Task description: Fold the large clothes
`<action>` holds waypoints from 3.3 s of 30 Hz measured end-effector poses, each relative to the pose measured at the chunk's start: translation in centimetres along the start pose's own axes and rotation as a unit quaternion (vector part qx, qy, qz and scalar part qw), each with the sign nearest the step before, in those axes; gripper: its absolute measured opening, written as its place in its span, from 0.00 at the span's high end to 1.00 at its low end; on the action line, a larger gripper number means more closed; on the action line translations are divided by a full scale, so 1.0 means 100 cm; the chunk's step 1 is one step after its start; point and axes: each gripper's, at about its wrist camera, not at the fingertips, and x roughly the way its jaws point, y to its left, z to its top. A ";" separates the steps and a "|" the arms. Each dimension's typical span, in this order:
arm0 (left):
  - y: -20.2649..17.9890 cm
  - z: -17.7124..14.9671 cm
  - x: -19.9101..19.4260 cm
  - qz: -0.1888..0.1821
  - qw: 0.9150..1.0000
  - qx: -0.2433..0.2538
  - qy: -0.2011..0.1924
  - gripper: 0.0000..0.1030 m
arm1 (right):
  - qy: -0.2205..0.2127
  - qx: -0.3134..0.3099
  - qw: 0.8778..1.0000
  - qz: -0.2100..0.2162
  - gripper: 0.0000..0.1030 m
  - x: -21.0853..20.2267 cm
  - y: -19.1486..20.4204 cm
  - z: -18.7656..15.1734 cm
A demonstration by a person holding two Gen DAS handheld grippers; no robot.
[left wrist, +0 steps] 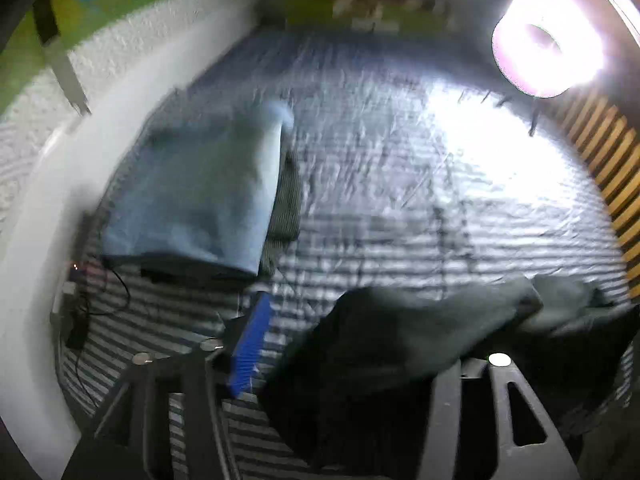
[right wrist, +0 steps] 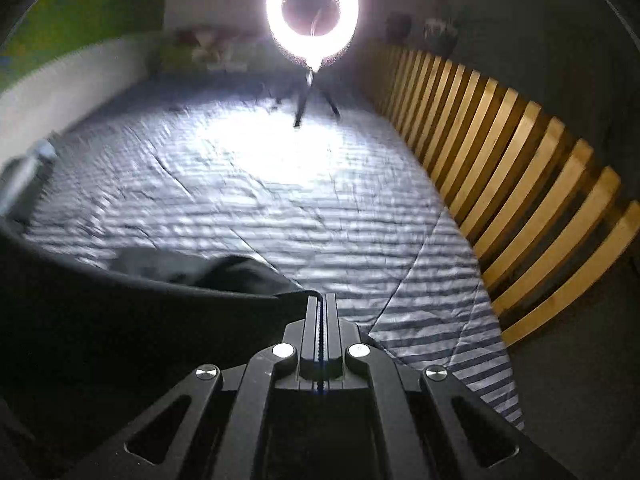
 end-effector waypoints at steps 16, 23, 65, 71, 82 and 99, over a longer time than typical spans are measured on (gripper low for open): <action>0.032 -0.040 0.076 -0.059 0.997 0.014 0.039 0.72 | 0.074 -0.034 0.996 -0.043 1.00 0.114 0.040 0.004; 0.018 0.023 0.059 -0.053 0.998 -0.018 -0.007 0.96 | 0.045 -0.016 0.998 -0.035 1.00 0.091 0.028 0.038; 0.045 -0.166 -0.107 -0.117 0.979 -0.010 -0.165 0.97 | -0.045 0.058 0.997 -0.001 1.00 -0.066 -0.027 -0.070; 0.071 -0.123 -0.213 -0.138 0.950 -0.042 -0.277 0.97 | -0.162 0.069 0.984 0.014 1.00 -0.144 -0.028 -0.017; 0.029 0.040 -0.005 -0.039 0.995 -0.020 -0.088 0.93 | -0.040 0.043 0.998 -0.027 1.00 0.044 0.021 0.086; 0.057 -0.072 0.068 -0.100 0.994 0.004 0.048 0.63 | 0.061 0.020 0.991 0.121 0.63 0.072 0.018 0.021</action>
